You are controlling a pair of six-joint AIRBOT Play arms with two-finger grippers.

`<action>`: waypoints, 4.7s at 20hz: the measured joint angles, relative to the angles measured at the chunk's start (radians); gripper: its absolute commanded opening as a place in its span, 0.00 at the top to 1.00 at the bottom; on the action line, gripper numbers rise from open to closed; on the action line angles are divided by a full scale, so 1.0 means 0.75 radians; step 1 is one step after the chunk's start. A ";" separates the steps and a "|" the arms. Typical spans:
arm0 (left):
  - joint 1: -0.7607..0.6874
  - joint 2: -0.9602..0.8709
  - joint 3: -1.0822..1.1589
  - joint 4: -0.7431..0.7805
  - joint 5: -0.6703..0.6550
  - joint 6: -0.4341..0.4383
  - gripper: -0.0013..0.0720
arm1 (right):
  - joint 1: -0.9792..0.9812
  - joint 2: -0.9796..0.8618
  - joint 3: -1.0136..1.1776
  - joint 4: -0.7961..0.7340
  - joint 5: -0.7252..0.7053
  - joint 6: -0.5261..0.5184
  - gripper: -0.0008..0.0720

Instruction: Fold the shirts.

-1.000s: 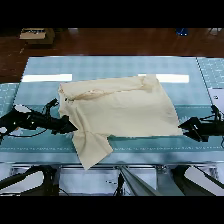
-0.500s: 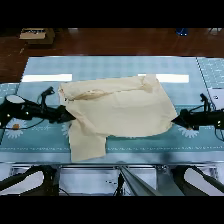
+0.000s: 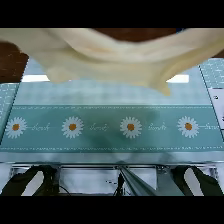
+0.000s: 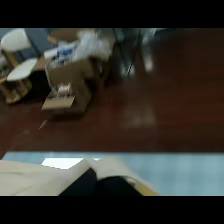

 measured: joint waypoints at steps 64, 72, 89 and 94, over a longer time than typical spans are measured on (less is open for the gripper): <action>0.017 -0.957 -0.531 0.335 0.067 -0.290 0.96 | 0.606 -1.279 0.247 -1.069 0.197 0.578 0.95; 0.058 -1.053 -0.536 0.360 -0.036 -0.352 0.43 | 0.605 -1.385 0.247 -1.087 0.205 0.567 0.85; 0.509 -0.329 -1.401 0.506 -0.366 -0.003 0.32 | 0.369 -0.916 -0.253 -1.068 0.541 0.211 0.36; 0.479 -0.266 -1.576 0.510 -0.349 0.035 0.32 | 0.211 -0.767 -0.433 -0.981 0.444 0.155 0.36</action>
